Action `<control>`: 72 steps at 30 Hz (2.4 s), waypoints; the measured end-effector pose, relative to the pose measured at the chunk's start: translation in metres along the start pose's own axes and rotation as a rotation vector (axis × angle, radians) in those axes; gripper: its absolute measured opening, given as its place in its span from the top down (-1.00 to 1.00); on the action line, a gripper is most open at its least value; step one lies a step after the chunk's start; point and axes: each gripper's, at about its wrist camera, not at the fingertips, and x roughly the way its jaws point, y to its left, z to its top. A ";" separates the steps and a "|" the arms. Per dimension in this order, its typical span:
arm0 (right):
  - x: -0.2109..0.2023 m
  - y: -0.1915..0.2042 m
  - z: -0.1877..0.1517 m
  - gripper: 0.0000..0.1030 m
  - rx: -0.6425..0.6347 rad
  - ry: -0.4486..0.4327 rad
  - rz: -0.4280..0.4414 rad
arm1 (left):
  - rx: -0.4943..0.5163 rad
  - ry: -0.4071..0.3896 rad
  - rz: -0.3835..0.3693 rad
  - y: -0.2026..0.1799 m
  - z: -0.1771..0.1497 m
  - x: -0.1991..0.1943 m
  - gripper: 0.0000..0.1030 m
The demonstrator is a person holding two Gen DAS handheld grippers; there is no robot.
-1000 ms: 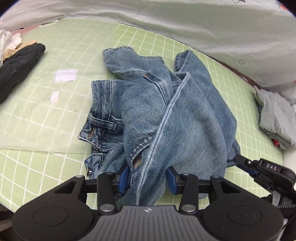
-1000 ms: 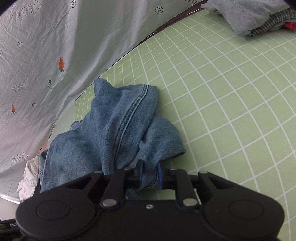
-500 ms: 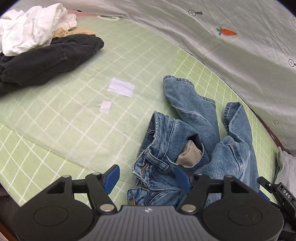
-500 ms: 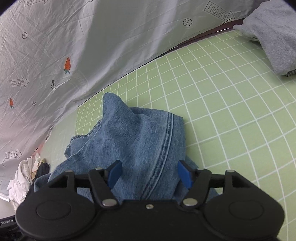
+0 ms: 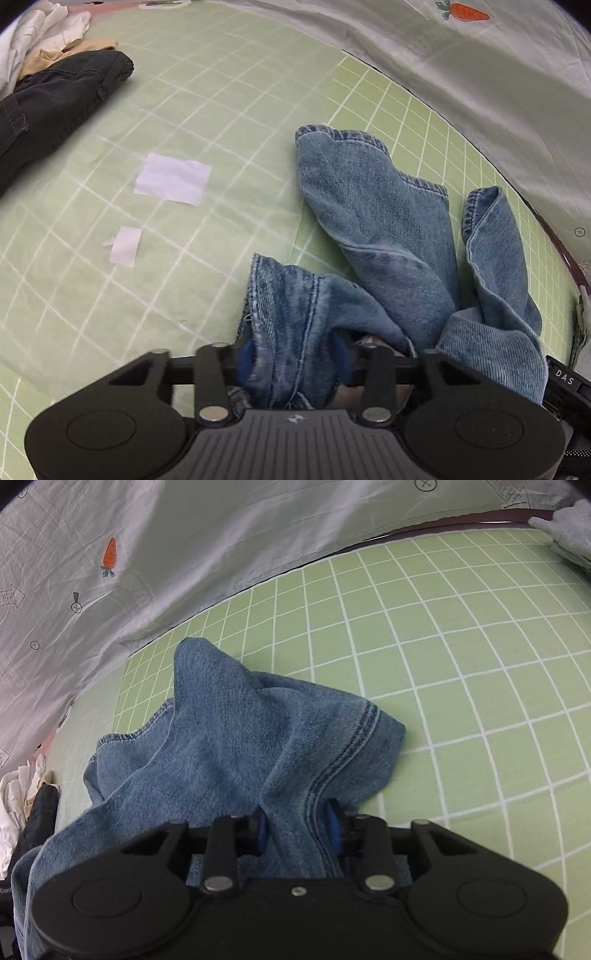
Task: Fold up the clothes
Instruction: 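Lay the jeans on the open mat and open both grippers, then move the right gripper to a jeans leg cuff and grasp it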
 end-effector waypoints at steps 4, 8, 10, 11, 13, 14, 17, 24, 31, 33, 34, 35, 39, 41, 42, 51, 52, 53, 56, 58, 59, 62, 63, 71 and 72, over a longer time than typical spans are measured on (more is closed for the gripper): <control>0.025 0.026 0.033 0.71 -0.084 -0.012 0.035 | -0.005 -0.034 0.035 -0.005 0.015 0.003 0.67; 0.030 0.054 0.069 0.86 -0.141 -0.095 0.077 | -0.090 -0.094 0.055 0.011 0.037 -0.008 0.67; 0.016 0.058 0.084 0.88 -0.143 -0.168 0.079 | -0.132 -0.148 0.090 0.025 0.045 -0.022 0.67; 0.005 0.057 0.087 0.89 -0.158 -0.210 0.059 | -0.152 -0.175 0.109 0.033 0.049 -0.030 0.67; -0.018 0.053 0.091 0.89 -0.180 -0.285 0.018 | -0.187 -0.225 0.143 0.049 0.052 -0.047 0.67; -0.026 0.039 0.081 0.89 -0.149 -0.280 -0.013 | -0.201 -0.238 0.151 0.057 0.050 -0.055 0.67; -0.052 -0.004 0.051 0.89 -0.058 -0.266 -0.106 | -0.220 -0.270 0.210 0.075 0.037 -0.072 0.67; -0.112 -0.100 -0.019 0.89 0.153 -0.229 -0.320 | -0.241 -0.225 0.210 0.090 -0.017 -0.075 0.63; -0.131 -0.120 -0.075 0.58 0.255 -0.183 -0.390 | -0.277 -0.215 0.178 0.092 -0.046 -0.085 0.19; -0.132 -0.108 -0.072 0.11 0.217 -0.209 -0.392 | -0.283 -0.214 0.170 0.093 -0.053 -0.088 -0.09; -0.132 -0.102 -0.070 -0.10 0.197 -0.219 -0.390 | -0.285 -0.214 0.165 0.094 -0.057 -0.089 -0.32; -0.131 -0.096 -0.069 -0.29 0.178 -0.229 -0.387 | -0.288 -0.213 0.161 0.094 -0.060 -0.091 -0.45; -0.127 -0.076 -0.066 -0.78 0.089 -0.258 -0.460 | -0.338 -0.185 0.138 0.102 -0.073 -0.089 -0.57; -0.124 -0.067 -0.066 -0.84 0.044 -0.271 -0.507 | -0.353 -0.164 0.126 0.106 -0.076 -0.087 -0.59; -0.123 -0.062 -0.065 -0.85 0.021 -0.278 -0.530 | -0.360 -0.154 0.120 0.107 -0.078 -0.086 -0.60; -0.125 -0.036 -0.060 -0.92 -0.106 -0.374 -0.722 | -0.407 -0.104 0.045 0.109 -0.077 -0.076 -0.69; -0.126 -0.036 -0.059 -0.93 -0.102 -0.380 -0.724 | -0.420 -0.101 0.028 0.109 -0.076 -0.074 -0.69; -0.126 -0.037 -0.058 -0.93 -0.102 -0.382 -0.722 | -0.426 -0.100 0.019 0.108 -0.075 -0.073 -0.69; -0.121 -0.039 -0.058 -0.94 -0.096 -0.360 -0.680 | -0.442 -0.088 -0.013 0.106 -0.074 -0.070 -0.69; -0.113 -0.039 -0.060 -0.94 -0.084 -0.327 -0.632 | -0.478 -0.073 -0.054 0.108 -0.076 -0.067 -0.69; -0.109 -0.038 -0.061 -0.94 -0.079 -0.312 -0.610 | -0.505 -0.065 -0.077 0.109 -0.077 -0.066 -0.69; -0.098 -0.038 -0.060 -0.94 -0.064 -0.276 -0.539 | -0.589 -0.041 -0.148 0.114 -0.081 -0.061 -0.69; -0.094 -0.038 -0.058 -0.94 -0.055 -0.265 -0.514 | -0.611 -0.033 -0.164 0.115 -0.082 -0.059 -0.69; -0.046 -0.049 -0.035 -0.94 0.087 -0.161 -0.379 | -0.621 -0.003 -0.193 0.104 -0.073 -0.045 -0.68; -0.043 -0.049 -0.033 -0.94 0.098 -0.150 -0.383 | -0.611 -0.001 -0.189 0.102 -0.072 -0.044 -0.68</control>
